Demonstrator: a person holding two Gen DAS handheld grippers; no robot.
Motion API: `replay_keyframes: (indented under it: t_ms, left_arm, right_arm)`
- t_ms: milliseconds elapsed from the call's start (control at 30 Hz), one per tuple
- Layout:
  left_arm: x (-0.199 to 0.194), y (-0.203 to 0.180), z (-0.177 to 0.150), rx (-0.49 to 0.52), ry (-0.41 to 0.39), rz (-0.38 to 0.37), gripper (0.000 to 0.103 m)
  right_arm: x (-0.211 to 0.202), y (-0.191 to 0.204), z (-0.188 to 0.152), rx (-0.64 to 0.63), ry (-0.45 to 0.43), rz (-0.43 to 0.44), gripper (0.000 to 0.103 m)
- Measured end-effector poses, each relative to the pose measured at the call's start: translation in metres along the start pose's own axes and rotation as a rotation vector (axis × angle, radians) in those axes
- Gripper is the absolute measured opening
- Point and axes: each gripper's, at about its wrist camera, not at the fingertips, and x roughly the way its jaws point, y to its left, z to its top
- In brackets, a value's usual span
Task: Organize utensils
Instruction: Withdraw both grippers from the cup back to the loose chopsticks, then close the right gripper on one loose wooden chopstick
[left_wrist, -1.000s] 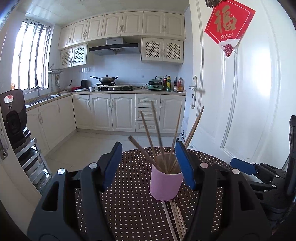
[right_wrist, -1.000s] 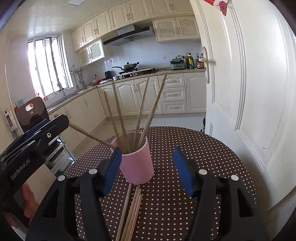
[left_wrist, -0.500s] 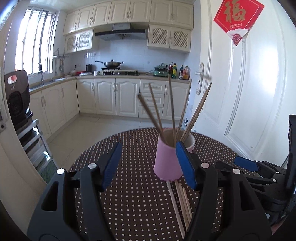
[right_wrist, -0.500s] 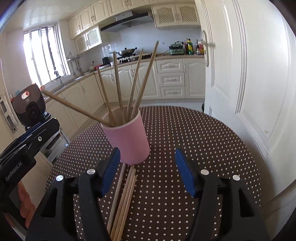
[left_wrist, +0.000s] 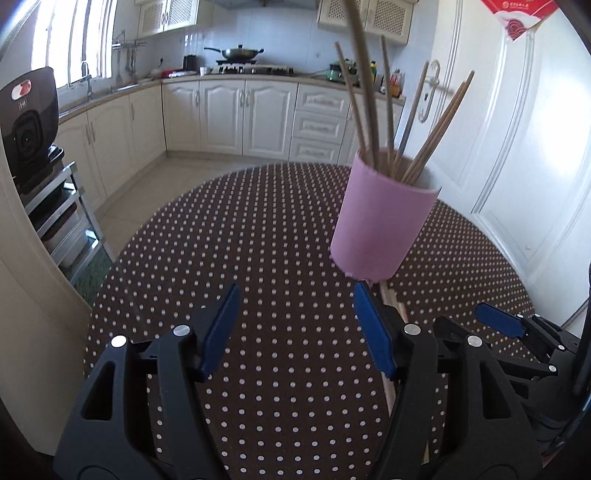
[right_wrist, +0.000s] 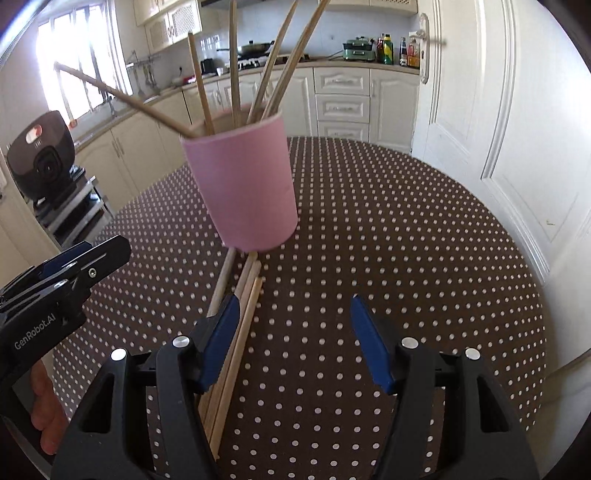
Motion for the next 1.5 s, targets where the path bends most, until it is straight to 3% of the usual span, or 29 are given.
replay_keyframes:
  t_ms: [267,433,867,1000,1300,1367,1500]
  left_arm:
    - [0.013,0.002,-0.012,-0.007,0.067,0.014,0.067]
    - [0.019,0.003,-0.017,0.006,0.097,0.006,0.067]
    - [0.029,0.011,-0.022,-0.015,0.136,-0.026,0.068]
    - [0.032,0.016,-0.022,-0.022,0.146,-0.035,0.068]
    - [0.041,0.018,-0.021,-0.021,0.151,-0.040,0.070]
    - [0.042,0.019,-0.021,-0.022,0.153,-0.041,0.070]
    - [0.044,0.019,-0.022,-0.022,0.152,-0.042,0.070]
  right_arm:
    - [0.018,0.009,-0.012,-0.031,0.070,-0.047,0.059]
    - [0.019,0.014,-0.015,-0.057,0.065,-0.082,0.060]
    - [0.013,0.018,-0.012,-0.049,0.041,-0.028,0.059]
    - [0.024,0.022,-0.013,-0.083,0.073,-0.074,0.059]
    - [0.004,0.014,-0.015,-0.028,0.027,-0.023,0.059]
    - [0.004,0.016,-0.017,-0.049,0.038,0.001,0.056]
    - [0.016,0.018,-0.020,-0.046,0.073,-0.020,0.040]
